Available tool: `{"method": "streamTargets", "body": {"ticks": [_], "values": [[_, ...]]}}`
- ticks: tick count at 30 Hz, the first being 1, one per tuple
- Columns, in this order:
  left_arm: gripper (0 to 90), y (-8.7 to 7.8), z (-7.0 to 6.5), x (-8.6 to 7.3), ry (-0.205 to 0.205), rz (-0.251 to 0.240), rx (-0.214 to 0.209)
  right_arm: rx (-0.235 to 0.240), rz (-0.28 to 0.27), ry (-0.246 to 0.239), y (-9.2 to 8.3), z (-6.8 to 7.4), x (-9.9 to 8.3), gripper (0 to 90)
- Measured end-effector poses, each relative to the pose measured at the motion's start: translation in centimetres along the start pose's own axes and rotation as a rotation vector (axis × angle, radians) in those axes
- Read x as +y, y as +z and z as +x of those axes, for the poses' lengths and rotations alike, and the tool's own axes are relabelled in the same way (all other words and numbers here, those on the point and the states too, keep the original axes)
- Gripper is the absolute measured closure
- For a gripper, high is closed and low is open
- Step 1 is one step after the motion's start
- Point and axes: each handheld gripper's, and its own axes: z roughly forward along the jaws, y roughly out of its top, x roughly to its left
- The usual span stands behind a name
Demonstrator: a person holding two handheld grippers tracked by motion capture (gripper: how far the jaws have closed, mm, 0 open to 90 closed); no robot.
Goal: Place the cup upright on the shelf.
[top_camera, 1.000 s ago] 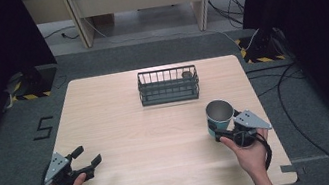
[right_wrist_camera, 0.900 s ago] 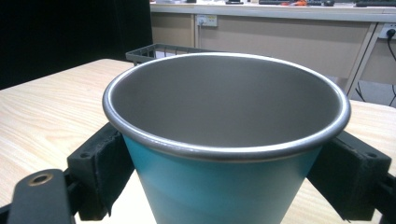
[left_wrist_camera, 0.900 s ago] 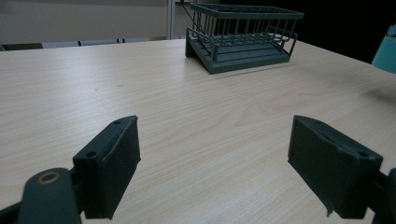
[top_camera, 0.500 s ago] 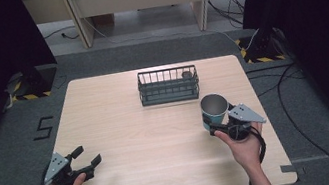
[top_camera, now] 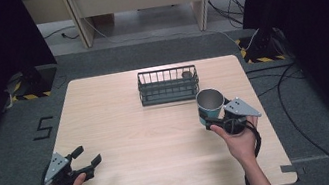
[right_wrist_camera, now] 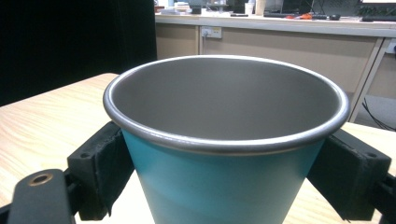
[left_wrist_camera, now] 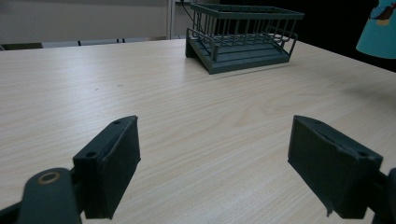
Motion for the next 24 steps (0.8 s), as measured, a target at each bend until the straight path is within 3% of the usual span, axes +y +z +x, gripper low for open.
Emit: {"method": "streamTargets", "body": {"ticks": [24], "values": [[16.3,0.0,0.0,0.0,0.001,-0.002,-0.001,0.001,-0.022,0.007,2.1,-0.1,1.6,15.1]]}}
